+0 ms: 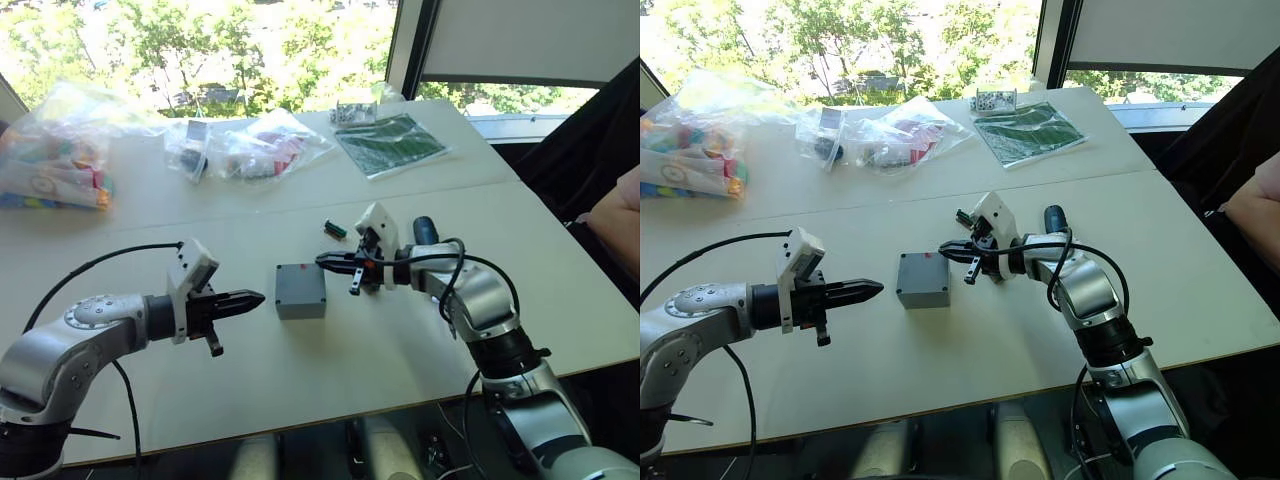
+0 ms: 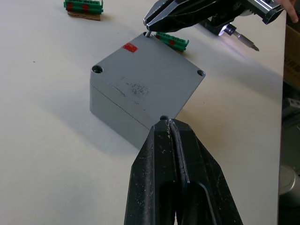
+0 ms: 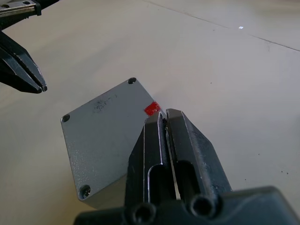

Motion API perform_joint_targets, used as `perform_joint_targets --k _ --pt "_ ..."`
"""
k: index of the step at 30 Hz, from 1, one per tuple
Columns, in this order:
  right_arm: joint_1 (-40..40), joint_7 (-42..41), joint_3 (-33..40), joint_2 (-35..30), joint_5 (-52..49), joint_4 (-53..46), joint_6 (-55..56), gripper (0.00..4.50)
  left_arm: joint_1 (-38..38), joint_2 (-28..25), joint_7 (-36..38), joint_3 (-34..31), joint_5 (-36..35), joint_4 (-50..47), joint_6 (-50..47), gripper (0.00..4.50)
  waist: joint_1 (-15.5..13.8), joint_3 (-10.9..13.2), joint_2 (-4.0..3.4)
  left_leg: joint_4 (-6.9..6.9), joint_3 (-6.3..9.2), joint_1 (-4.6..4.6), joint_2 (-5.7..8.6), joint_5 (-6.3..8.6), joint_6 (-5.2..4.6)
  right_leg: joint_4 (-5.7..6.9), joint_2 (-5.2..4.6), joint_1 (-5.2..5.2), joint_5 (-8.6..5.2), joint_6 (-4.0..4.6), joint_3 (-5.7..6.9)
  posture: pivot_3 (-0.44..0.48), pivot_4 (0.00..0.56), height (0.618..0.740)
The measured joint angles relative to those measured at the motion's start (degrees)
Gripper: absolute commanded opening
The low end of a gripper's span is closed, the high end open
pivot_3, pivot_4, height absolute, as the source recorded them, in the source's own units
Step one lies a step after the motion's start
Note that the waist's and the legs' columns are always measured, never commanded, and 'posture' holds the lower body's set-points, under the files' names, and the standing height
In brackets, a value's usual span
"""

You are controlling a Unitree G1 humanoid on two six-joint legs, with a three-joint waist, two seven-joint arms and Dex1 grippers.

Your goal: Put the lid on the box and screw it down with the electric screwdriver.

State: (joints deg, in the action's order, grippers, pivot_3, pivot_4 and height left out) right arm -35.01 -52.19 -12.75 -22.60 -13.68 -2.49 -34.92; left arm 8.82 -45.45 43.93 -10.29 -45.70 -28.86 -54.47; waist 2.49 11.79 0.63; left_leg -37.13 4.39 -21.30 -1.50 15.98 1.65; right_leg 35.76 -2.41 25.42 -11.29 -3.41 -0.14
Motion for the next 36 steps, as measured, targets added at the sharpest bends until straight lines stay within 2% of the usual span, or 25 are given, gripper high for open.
perform_joint_targets --k 8,11,13,18,20,24,25,28,31,33,36 --pt "0.1 0.2 -0.3 -0.3 0.3 1.1 1.1 0.02 0.3 0.0 -0.3 0.1 0.0 0.0 0.0 0.00 0.0 0.0 0.00 0.00 0.00 0.00 0.00 0.00 0.00 -0.01 0.00 0.00 0.00 0.00 0.00 0.000 0.150 0.740" --pt "0.1 0.4 -0.6 -0.2 0.6 1.8 1.2 0.74 0.7 0.2 -0.4 0.3 0.0 0.0 0.0 0.00 0.0 0.0 0.00 0.00 0.00 -0.01 0.00 0.00 0.00 -0.01 0.00 0.00 0.00 -0.01 0.00 0.000 0.150 0.740" --pt "0.1 0.7 -0.6 -0.2 0.7 1.8 1.2 1.63 0.9 0.4 -0.4 0.4 0.0 0.0 0.0 0.00 0.0 0.0 0.00 0.00 0.00 -0.01 0.00 0.00 0.00 -0.01 0.00 0.00 -0.01 -0.01 0.00 0.000 0.150 0.740" --pt "0.1 1.4 -0.1 -0.3 0.8 1.8 0.8 3.42 1.9 0.7 -0.4 0.7 0.0 0.0 0.0 0.00 0.0 0.0 0.00 0.00 0.00 -0.01 0.00 0.00 0.00 -0.01 0.00 0.00 0.00 -0.01 0.00 0.000 0.150 0.740" --pt "-1.2 2.0 1.9 -0.9 -1.1 1.6 -2.6 4.15 4.3 0.6 -0.3 1.5 0.0 -0.1 0.0 0.00 -0.2 0.0 0.00 -0.03 0.00 -0.04 0.01 0.00 0.00 -0.01 -0.01 0.00 0.01 0.00 0.00 0.000 0.150 0.740" --pt "-6.9 2.1 7.6 -7.1 -5.4 -0.9 -12.3 4.15 8.9 0.0 0.7 2.9 -1.0 -1.0 -0.2 0.00 -0.4 0.0 0.00 -0.05 0.00 -0.07 0.05 0.00 0.01 -0.05 -0.05 -0.01 0.01 0.00 0.01 0.000 0.150 0.740" --pt "-8.8 2.5 9.1 -9.0 -6.0 -0.9 -15.2 4.34 9.8 -0.6 1.3 3.2 -1.1 -1.2 -0.1 0.00 -0.3 0.0 0.00 -0.03 0.00 -0.07 0.05 0.00 0.00 -0.10 -0.04 -0.01 0.02 0.01 0.01 0.000 0.150 0.740" --pt "-15.7 4.8 10.9 -15.9 -6.2 1.8 -26.8 4.34 13.1 -1.8 3.9 6.1 -0.8 -2.1 0.9 0.00 -0.2 0.0 0.00 0.02 0.00 -0.07 0.05 0.00 0.00 -0.18 -0.04 -0.01 0.02 0.03 0.01 0.000 0.150 0.740" --pt "-19.1 4.8 10.1 -23.1 -6.5 4.9 -36.9 4.34 16.6 -1.8 6.0 9.6 0.0 -3.6 2.4 0.00 -0.3 0.0 0.01 0.05 -0.01 -0.12 0.05 0.00 -0.01 -0.27 -0.05 -0.01 0.02 0.03 0.02 0.000 0.150 0.740" --pt "-20.4 3.5 6.3 -28.7 -7.2 7.1 -44.6 4.34 17.8 -1.9 7.4 12.1 1.5 -4.4 4.0 0.00 -0.4 0.0 0.01 0.05 -0.05 -0.14 0.05 0.01 -0.03 -0.38 -0.06 -0.02 0.01 0.03 0.01 0.000 0.150 0.740" --pt "-22.4 4.2 4.0 -29.3 -7.8 13.6 -53.9 4.34 18.0 -1.0 8.2 14.9 2.9 -5.0 5.3 0.00 0.4 0.0 0.01 0.04 -0.26 -0.08 0.05 0.03 -0.06 -0.40 -0.07 0.00 0.03 0.01 -0.16 0.000 0.150 0.740"
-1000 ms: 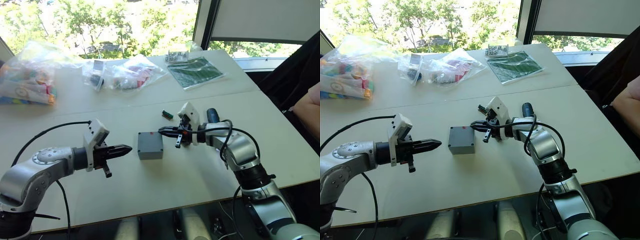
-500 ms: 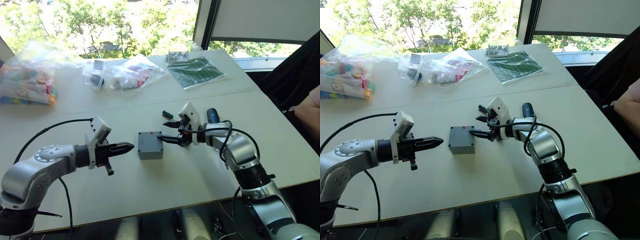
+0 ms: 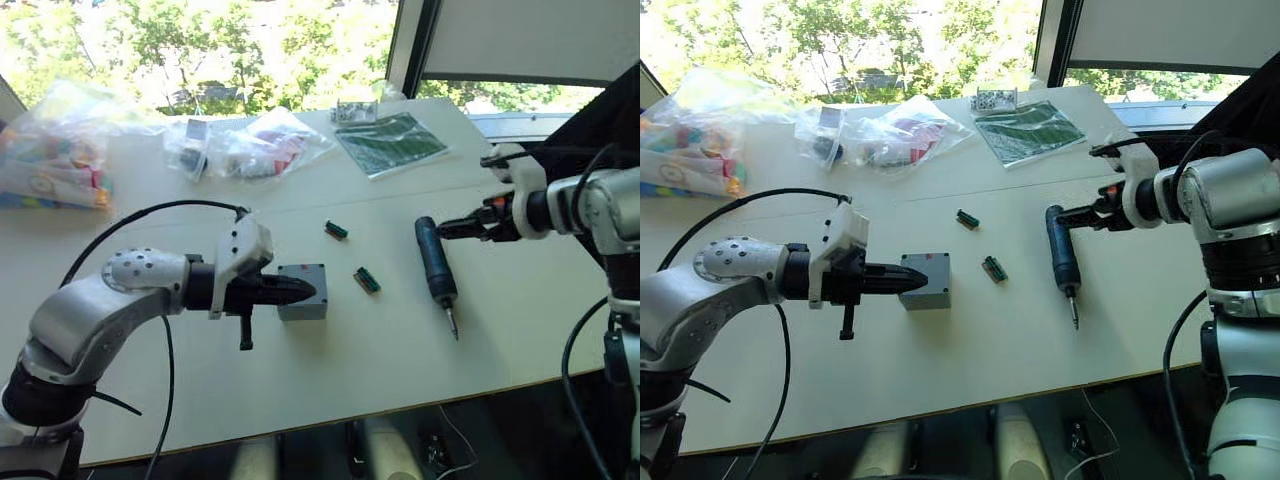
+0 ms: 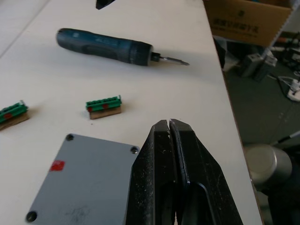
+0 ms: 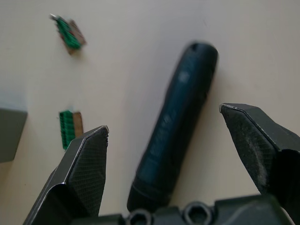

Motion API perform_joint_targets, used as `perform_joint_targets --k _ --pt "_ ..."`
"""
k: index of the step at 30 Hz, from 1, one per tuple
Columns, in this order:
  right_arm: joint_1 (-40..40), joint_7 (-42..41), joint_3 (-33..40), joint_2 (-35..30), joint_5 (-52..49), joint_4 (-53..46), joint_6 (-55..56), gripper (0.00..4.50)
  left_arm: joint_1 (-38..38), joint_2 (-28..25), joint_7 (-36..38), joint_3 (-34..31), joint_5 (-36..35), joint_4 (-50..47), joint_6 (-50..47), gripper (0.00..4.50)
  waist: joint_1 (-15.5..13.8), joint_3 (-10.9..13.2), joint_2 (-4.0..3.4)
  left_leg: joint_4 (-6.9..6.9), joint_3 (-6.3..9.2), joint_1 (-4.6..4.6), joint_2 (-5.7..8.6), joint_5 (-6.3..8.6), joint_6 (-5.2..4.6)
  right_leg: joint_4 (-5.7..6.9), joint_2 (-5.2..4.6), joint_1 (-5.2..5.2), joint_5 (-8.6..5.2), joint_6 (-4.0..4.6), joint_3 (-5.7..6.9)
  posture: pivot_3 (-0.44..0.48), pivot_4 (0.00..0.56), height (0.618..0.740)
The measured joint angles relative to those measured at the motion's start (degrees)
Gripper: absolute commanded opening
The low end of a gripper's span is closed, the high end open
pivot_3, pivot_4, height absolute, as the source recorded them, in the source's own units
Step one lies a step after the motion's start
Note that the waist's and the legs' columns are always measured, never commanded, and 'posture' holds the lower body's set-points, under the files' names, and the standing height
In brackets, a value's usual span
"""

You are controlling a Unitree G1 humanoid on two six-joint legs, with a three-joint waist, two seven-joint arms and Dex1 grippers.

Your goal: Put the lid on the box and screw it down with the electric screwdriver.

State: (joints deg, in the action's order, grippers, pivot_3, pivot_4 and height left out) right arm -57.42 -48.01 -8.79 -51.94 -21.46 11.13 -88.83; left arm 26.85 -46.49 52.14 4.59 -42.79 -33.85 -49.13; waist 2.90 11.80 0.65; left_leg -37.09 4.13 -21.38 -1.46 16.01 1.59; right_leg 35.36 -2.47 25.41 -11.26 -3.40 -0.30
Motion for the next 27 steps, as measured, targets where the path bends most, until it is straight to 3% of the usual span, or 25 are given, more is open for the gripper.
perform_joint_targets --k 8,12,19,27 --pt "-1.1 1.4 -6.2 2.1 -1.4 5.9 -3.1 4.34 -6.2 2.1 -1.5 0.6 0.8 0.1 1.2 0.00 0.2 0.0 -0.01 -0.01 0.03 -0.01 -0.03 0.00 -0.01 0.10 0.10 0.05 -0.04 -0.08 -0.07 0.000 0.150 0.740" --pt "-3.0 -0.4 -13.6 3.1 -1.1 8.7 -0.5 4.34 -12.5 2.1 -3.4 -1.0 1.5 0.0 1.8 0.00 0.3 0.0 -0.01 -0.03 0.02 0.00 -0.03 0.00 -0.01 0.09 0.10 0.05 -0.04 -0.09 -0.08 0.000 0.150 0.740" --pt "-5.0 -5.2 -21.8 3.8 2.1 14.6 7.1 4.34 -14.3 2.1 -6.6 -3.6 1.4 -1.8 1.8 0.00 -0.4 0.0 -0.01 -0.07 0.02 -0.01 -0.01 0.00 -0.01 0.09 0.09 0.02 -0.09 -0.20 -0.10 0.000 0.150 0.740" --pt "-7.3 -17.5 -30.5 3.5 10.0 20.7 20.3 2.10 -16.6 2.3 -8.9 -5.3 0.9 -2.8 1.7 0.00 -0.3 0.0 0.03 -0.06 0.04 0.06 -0.02 0.00 -0.01 0.13 0.13 0.00 -0.10 -0.20 -0.09 0.000 0.150 0.740"
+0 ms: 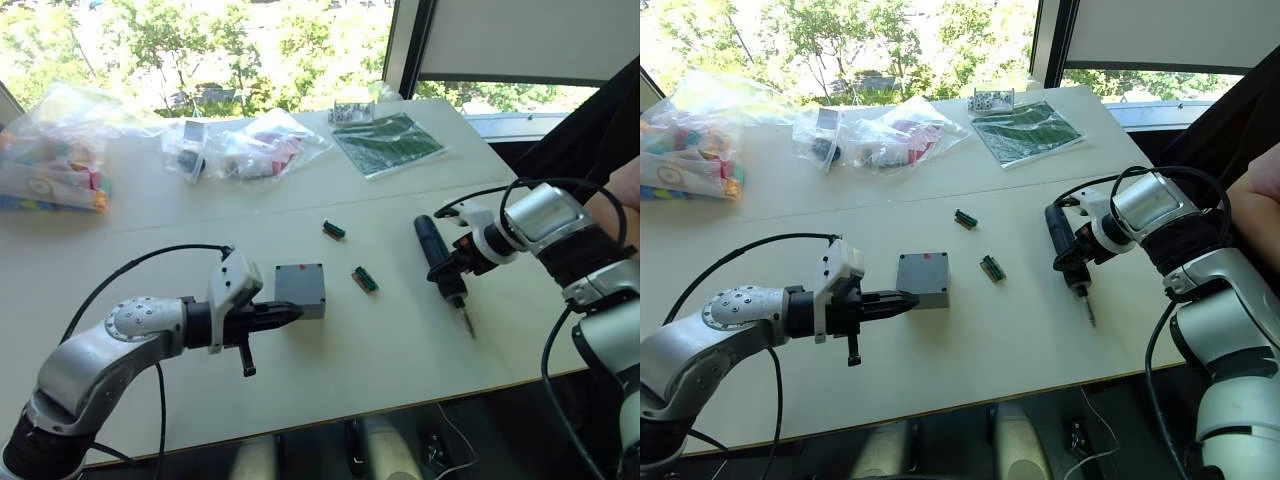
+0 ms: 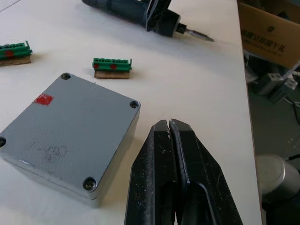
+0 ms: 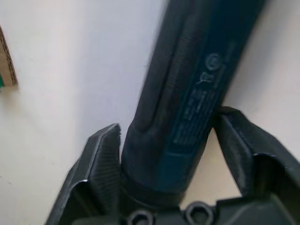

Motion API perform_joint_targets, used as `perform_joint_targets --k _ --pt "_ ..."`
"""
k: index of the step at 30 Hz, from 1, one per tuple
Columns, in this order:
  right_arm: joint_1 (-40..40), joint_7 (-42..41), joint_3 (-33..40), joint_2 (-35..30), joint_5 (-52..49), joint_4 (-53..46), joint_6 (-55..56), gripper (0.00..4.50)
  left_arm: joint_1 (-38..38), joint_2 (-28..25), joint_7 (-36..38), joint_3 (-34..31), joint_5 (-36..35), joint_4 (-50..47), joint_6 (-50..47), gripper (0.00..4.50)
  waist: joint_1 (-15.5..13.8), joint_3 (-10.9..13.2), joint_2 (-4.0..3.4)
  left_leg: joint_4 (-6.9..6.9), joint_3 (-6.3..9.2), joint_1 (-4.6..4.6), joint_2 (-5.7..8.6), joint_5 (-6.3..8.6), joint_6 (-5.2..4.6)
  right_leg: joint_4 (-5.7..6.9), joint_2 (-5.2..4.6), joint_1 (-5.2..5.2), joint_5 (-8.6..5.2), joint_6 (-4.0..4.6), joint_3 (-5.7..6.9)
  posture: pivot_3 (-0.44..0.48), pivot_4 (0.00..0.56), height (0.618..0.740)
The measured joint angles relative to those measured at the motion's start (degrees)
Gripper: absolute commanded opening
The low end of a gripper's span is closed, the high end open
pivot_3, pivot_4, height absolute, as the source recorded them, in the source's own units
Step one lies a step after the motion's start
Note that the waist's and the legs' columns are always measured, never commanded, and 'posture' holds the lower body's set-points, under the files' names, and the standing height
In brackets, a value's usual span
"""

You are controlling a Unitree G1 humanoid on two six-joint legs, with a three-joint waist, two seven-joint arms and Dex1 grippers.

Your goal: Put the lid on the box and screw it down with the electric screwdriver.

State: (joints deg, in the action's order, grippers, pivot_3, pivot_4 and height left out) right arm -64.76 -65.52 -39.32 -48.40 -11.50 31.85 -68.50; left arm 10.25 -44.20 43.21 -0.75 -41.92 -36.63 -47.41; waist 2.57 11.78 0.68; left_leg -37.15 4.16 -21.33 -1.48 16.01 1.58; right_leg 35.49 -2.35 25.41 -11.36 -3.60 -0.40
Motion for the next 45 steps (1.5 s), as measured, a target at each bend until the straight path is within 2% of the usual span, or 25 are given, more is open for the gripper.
perform_joint_targets --k 1,5,7,10,12,15,17,19,22,27,29,33,45 --pt "0.0 -1.3 -0.3 0.0 0.9 0.4 0.7 1.93 -0.1 -0.3 -0.1 -0.5 0.0 0.0 0.0 0.00 0.0 0.0 0.02 0.00 0.01 0.00 0.00 0.00 0.00 0.00 0.00 -0.01 0.00 0.00 0.00 0.000 0.150 0.740" --pt "-0.1 -3.2 0.4 0.3 2.6 2.1 1.4 1.93 -0.4 -0.8 0.1 -1.0 -0.3 0.3 0.0 0.00 -0.1 0.0 0.02 -0.01 0.00 -0.01 0.00 0.00 0.01 -0.01 -0.01 -0.02 0.06 0.10 0.00 0.000 0.150 0.740" --pt "-0.6 -2.5 3.0 2.0 2.9 5.4 2.0 1.92 -0.4 -1.2 0.5 -1.4 -0.2 1.4 0.2 0.00 0.0 0.0 0.02 -0.04 0.00 -0.01 0.00 0.00 0.01 0.00 -0.01 -0.02 0.07 0.10 0.00 0.000 0.150 0.740" --pt "-2.5 2.3 9.1 5.1 3.1 11.5 4.9 1.92 1.2 -1.3 1.3 -1.6 -0.1 3.8 0.5 0.00 0.2 0.1 -0.10 -0.03 -0.05 -0.06 0.00 -0.01 0.01 0.01 0.00 0.09 0.15 0.05 -0.03 0.000 0.150 0.740" --pt "-4.8 5.7 17.2 6.4 1.6 12.6 7.7 1.92 2.6 -1.3 2.7 -2.4 -0.3 6.5 0.7 0.00 0.2 0.2 -0.28 0.06 -0.05 -0.09 0.00 -0.01 0.01 0.05 0.03 0.19 0.23 0.16 -0.08 0.000 0.150 0.740" --pt "-3.0 8.6 33.0 8.4 -5.7 0.8 12.4 1.92 5.1 -1.4 4.0 -3.1 -0.4 10.7 0.7 0.00 0.2 0.2 -0.31 0.13 0.00 -0.16 -0.12 0.00 0.00 0.05 0.23 0.28 0.32 -0.11 -0.14 0.000 0.150 0.740" --pt "2.7 11.4 44.8 14.4 -13.5 -15.3 18.0 1.92 6.4 -2.0 5.2 -2.8 0.3 12.4 1.2 0.00 0.0 0.1 -0.19 0.10 0.06 -0.14 -0.36 0.10 -0.17 -0.01 0.53 0.23 0.32 -0.10 -0.18 0.000 0.150 0.740" --pt "8.4 14.9 50.6 20.9 -20.1 -28.6 19.0 1.92 7.8 -2.1 6.0 -2.1 1.4 14.2 1.6 0.00 -0.3 0.1 -0.19 0.15 0.13 -0.12 -0.38 0.16 -0.27 0.02 0.55 0.22 0.28 -0.05 -0.15 0.000 0.150 0.740" --pt "16.5 19.7 49.8 26.9 -23.2 -39.9 19.0 1.92 9.8 -1.8 6.7 -1.4 2.4 16.4 1.6 0.00 -0.8 0.1 -0.20 0.08 0.10 -0.20 -0.34 0.13 -0.21 -0.04 0.53 0.22 0.30 -0.05 -0.23 0.000 0.150 0.740" --pt "25.3 25.6 44.2 34.6 -21.4 -45.7 24.5 1.92 12.9 -0.6 7.4 2.3 4.6 17.5 1.9 0.00 -0.6 0.1 -0.21 -0.01 0.03 -0.03 -0.29 0.02 -0.02 -0.05 0.79 0.03 0.19 0.03 -0.75 0.000 0.150 0.740" --pt "27.0 26.8 40.9 36.9 -19.7 -45.5 27.6 1.92 13.1 0.0 7.6 4.0 5.7 17.5 2.0 0.00 -0.2 0.1 -0.21 0.00 0.06 0.01 -0.32 0.01 -0.02 -0.02 0.86 0.02 0.18 0.02 -0.78 0.000 0.150 0.740" --pt "27.1 29.8 39.9 39.2 -17.9 -43.1 32.0 1.92 13.2 0.8 7.4 5.5 7.8 17.5 2.4 0.00 -0.1 0.1 -0.21 0.04 0.12 -0.01 -0.32 0.01 -0.01 0.08 0.90 0.08 0.38 0.04 -0.78 0.000 0.150 0.740" --pt "29.3 30.8 35.2 39.7 -12.7 -39.7 39.5 1.92 11.8 2.5 6.8 7.3 11.5 17.5 3.5 0.00 -0.1 0.1 -0.21 0.04 0.11 -0.05 -0.32 0.01 -0.01 0.04 0.89 0.09 0.25 0.14 -0.80 0.000 0.150 0.740"
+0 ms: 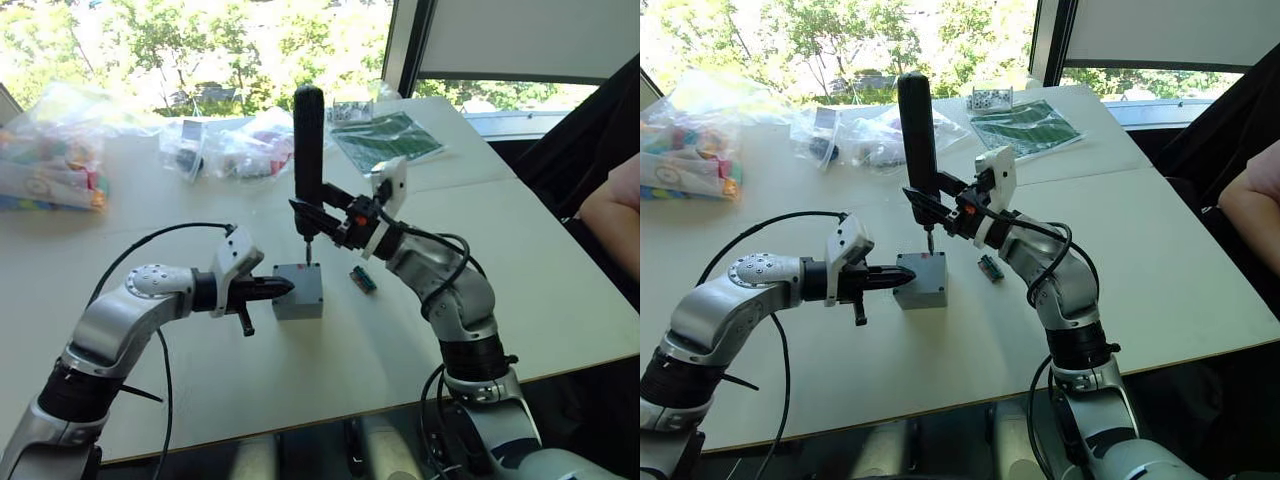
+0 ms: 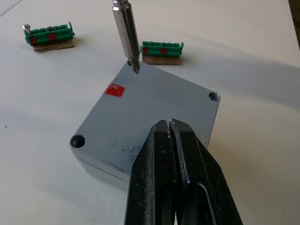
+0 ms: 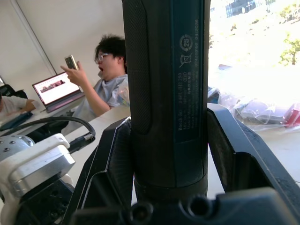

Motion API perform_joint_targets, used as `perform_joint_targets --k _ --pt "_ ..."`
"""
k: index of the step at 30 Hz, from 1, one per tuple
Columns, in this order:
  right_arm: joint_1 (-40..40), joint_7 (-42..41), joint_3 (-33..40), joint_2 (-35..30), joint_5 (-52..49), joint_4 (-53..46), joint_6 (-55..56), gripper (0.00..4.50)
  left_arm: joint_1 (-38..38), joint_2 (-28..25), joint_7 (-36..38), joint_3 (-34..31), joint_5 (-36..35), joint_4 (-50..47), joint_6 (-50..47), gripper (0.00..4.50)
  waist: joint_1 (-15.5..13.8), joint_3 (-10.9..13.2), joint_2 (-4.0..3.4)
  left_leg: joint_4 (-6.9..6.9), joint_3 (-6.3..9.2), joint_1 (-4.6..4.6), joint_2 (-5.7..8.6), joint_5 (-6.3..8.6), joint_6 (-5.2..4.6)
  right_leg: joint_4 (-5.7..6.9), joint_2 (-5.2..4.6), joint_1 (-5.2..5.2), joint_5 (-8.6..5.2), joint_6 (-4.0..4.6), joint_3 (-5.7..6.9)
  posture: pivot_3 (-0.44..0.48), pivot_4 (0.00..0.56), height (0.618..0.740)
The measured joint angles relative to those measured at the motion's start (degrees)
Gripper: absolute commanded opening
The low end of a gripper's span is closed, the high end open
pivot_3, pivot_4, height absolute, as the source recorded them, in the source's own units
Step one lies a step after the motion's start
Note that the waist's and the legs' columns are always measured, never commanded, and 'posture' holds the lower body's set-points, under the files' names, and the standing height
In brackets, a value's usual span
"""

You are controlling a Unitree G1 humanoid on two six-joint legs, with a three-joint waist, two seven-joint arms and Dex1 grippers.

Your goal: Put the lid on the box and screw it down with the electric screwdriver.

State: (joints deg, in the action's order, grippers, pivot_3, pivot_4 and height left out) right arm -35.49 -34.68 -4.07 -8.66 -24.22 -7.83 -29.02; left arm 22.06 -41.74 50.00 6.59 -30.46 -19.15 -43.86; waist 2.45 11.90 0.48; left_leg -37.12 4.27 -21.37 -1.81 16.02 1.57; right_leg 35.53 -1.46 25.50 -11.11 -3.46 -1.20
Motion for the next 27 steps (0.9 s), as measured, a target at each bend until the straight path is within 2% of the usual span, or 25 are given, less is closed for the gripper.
perform_joint_targets --k 27 --pt "1.7 0.7 -0.6 0.1 3.3 2.8 6.5 1.92 0.0 0.8 0.1 0.0 0.0 0.0 -0.4 0.00 0.1 0.0 0.01 0.01 0.00 0.03 0.00 0.00 0.00 0.01 0.00 -0.01 0.07 -0.07 -0.01 0.000 0.150 0.740"
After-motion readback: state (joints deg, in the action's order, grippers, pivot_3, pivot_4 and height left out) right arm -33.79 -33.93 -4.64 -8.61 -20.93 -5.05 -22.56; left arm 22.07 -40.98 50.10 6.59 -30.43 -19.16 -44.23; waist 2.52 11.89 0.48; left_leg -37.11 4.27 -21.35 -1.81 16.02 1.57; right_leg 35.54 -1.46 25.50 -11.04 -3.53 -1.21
